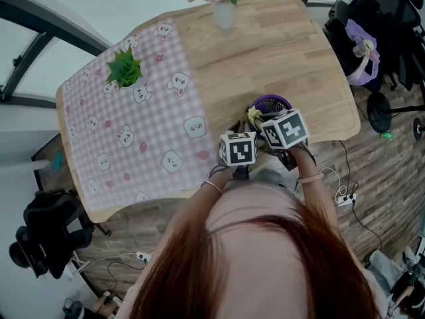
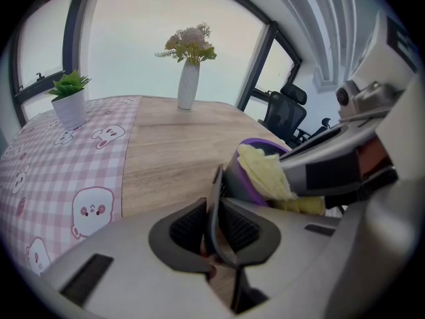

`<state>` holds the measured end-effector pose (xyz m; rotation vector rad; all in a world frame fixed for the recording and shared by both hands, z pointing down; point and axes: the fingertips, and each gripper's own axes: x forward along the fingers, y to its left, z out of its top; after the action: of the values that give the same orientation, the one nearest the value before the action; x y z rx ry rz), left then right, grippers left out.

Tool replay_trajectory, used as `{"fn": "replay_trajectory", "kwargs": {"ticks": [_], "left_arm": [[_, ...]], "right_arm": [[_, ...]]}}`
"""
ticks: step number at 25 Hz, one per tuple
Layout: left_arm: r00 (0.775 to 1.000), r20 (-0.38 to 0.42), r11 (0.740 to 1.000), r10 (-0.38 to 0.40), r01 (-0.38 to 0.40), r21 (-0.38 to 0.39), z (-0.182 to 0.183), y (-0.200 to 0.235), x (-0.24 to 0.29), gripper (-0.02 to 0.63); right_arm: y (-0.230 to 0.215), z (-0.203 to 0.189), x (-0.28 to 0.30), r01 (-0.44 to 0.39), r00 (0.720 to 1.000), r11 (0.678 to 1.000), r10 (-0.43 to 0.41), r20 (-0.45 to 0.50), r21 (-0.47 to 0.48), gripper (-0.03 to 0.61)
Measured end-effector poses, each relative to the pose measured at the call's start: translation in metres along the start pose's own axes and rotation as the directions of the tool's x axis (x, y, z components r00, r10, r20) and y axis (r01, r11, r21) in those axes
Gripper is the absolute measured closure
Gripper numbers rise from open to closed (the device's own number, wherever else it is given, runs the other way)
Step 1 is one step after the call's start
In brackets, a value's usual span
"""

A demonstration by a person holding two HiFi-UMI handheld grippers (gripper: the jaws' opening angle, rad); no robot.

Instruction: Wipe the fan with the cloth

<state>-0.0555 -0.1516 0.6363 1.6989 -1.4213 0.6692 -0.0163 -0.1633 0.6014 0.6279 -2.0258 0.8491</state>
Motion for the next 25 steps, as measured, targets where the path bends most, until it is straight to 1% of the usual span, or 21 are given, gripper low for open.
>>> {"fn": "replay_trajectory", "kwargs": {"ticks": [4,7,11,15,20,23,25], "left_arm": [[1.0,-0.004,1.0,-0.009,0.009,-0.009,0.0,0.0,0.0,0.558],[1.0,-0.009,1.0,-0.006,0.005,-0.027,0.0,0.001,0.001,0.558],[1.0,-0.016,1.0,0.014,-0.015,-0.027,-0.001,0.003,0.002,0.563],[1.0,-0.004,0.999,0.014,-0.015,-0.041,-0.002,0.003,0.001,0.563],[1.0,0.002,0.999,0.013,-0.013,-0.048,-0.001,0.003,0.001,0.563],[1.0,0.006,0.999,0.016,-0.016,-0.051,-0.001,0.004,0.001,0.563],[1.0,0.006,0.999,0.016,-0.015,-0.051,-0.001,0.003,0.001,0.563]], "right_arm": [[-0.008,0.011,-0.002,0.004,1.0,0.999,-0.005,0.027,0.041,0.554],[-0.014,0.017,-0.004,0.011,0.999,0.999,-0.012,0.037,0.051,0.554],[-0.016,0.017,-0.005,0.017,0.999,0.999,-0.019,0.038,0.051,0.554],[-0.017,0.016,-0.009,0.038,0.998,0.999,-0.039,0.051,0.036,0.554],[-0.017,0.028,-0.028,0.049,0.993,0.999,-0.051,0.109,0.021,0.554],[-0.015,0.041,-0.042,0.072,0.986,0.997,-0.068,0.153,-0.018,0.554],[-0.01,0.046,-0.046,0.068,0.984,0.997,-0.059,0.17,-0.047,0.554]]}}
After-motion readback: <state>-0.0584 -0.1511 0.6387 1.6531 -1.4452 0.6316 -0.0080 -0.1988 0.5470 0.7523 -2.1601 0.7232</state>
